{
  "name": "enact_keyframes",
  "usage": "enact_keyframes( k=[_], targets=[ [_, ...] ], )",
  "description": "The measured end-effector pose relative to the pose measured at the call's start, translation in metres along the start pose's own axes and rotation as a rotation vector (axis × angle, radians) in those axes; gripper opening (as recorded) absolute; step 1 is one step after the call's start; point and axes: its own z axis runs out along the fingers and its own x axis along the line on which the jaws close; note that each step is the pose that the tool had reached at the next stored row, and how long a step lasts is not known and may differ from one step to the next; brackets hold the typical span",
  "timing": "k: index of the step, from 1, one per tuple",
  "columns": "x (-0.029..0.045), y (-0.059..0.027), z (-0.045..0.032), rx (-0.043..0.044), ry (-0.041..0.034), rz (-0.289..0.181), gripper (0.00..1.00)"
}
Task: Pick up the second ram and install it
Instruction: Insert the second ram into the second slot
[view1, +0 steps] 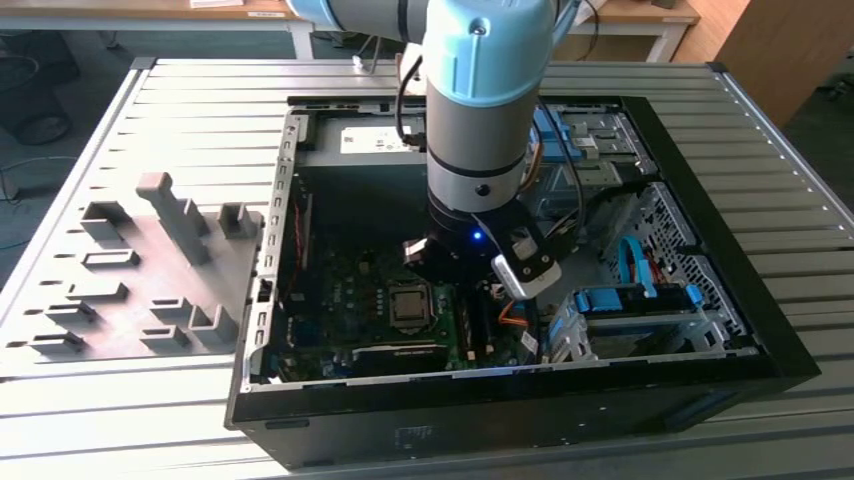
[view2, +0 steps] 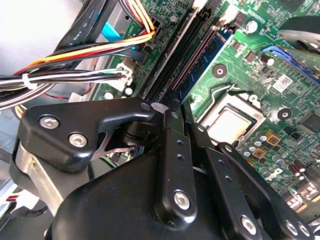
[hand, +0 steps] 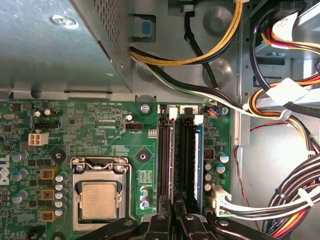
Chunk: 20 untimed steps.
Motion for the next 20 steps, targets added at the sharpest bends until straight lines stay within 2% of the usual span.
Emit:
enact_keyframes(
  k=[6,15,16,17,19,20],
  targets=[
    [0.0002,0.0,0.0041,-0.0001,0.0003,-0.001,0.14],
    [0.0003,0.0004,0.0054,-0.0021,0.0,0.0,0.15],
    [0.0003,0.0003,0.0054,-0.0016,-0.0002,0.0,0.15],
    [0.0003,0.0001,0.0049,-0.0005,0.0002,0.0,0.21],
    [0.0002,0.0,0.0035,0.0005,0.0004,-0.001,0.21],
    [0.0001,0.0,0.0005,0.0004,0.0003,0.0,0.21]
  ],
)
